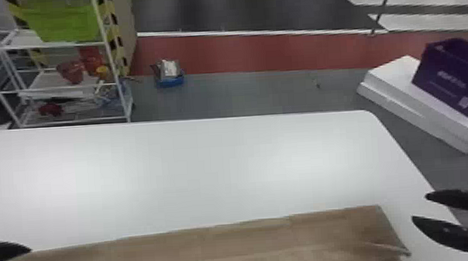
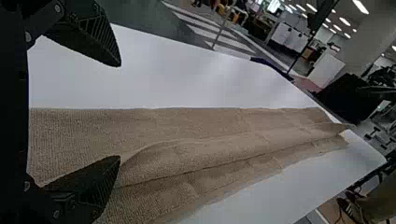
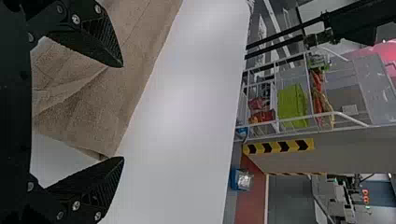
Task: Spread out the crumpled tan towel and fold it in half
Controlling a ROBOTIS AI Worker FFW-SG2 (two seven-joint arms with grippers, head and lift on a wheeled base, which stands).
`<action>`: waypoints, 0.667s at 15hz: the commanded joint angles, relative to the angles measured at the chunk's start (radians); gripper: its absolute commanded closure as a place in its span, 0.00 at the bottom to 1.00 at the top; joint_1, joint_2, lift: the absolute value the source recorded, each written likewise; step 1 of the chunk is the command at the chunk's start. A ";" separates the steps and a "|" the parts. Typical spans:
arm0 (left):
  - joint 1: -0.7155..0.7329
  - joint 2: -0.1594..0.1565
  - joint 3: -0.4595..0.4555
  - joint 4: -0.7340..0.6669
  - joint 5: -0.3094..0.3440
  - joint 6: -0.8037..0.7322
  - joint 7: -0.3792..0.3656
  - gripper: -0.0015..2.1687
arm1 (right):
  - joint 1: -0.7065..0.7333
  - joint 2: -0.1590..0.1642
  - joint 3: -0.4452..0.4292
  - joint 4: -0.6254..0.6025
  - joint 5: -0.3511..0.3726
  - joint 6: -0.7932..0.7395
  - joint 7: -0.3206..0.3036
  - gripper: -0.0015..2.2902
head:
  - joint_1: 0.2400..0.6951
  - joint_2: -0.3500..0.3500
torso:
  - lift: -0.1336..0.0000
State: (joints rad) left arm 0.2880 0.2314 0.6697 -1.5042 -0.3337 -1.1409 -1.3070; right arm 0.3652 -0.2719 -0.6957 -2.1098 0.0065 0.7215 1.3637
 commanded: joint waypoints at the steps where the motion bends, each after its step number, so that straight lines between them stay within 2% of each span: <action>1: 0.068 -0.029 0.045 -0.142 0.078 0.162 0.000 0.10 | 0.000 -0.001 0.002 0.004 0.006 -0.007 0.003 0.09 | 1.00 0.35 | 0.07; 4: 0.168 -0.061 -0.018 -0.304 0.068 0.450 0.026 0.10 | -0.005 -0.003 0.015 0.014 0.013 -0.020 0.003 0.09 | 1.00 0.39 | 0.07; 6: 0.184 -0.061 -0.085 -0.373 0.005 0.711 0.043 0.12 | -0.005 -0.001 0.019 0.014 0.018 -0.023 0.003 0.09 | 1.00 0.37 | 0.07; 8: 0.212 -0.060 -0.162 -0.453 -0.080 0.959 0.091 0.12 | -0.005 -0.007 0.015 0.017 0.021 -0.023 0.003 0.09 | 1.00 0.35 | 0.07; 10: 0.237 -0.060 -0.197 -0.507 -0.111 1.088 0.103 0.13 | -0.005 -0.007 0.016 0.030 0.020 -0.026 0.003 0.09 | 1.00 0.34 | 0.07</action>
State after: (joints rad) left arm 0.5072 0.1712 0.5015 -1.9691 -0.4162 -0.1610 -1.2055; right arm 0.3604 -0.2785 -0.6801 -2.0888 0.0264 0.6989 1.3637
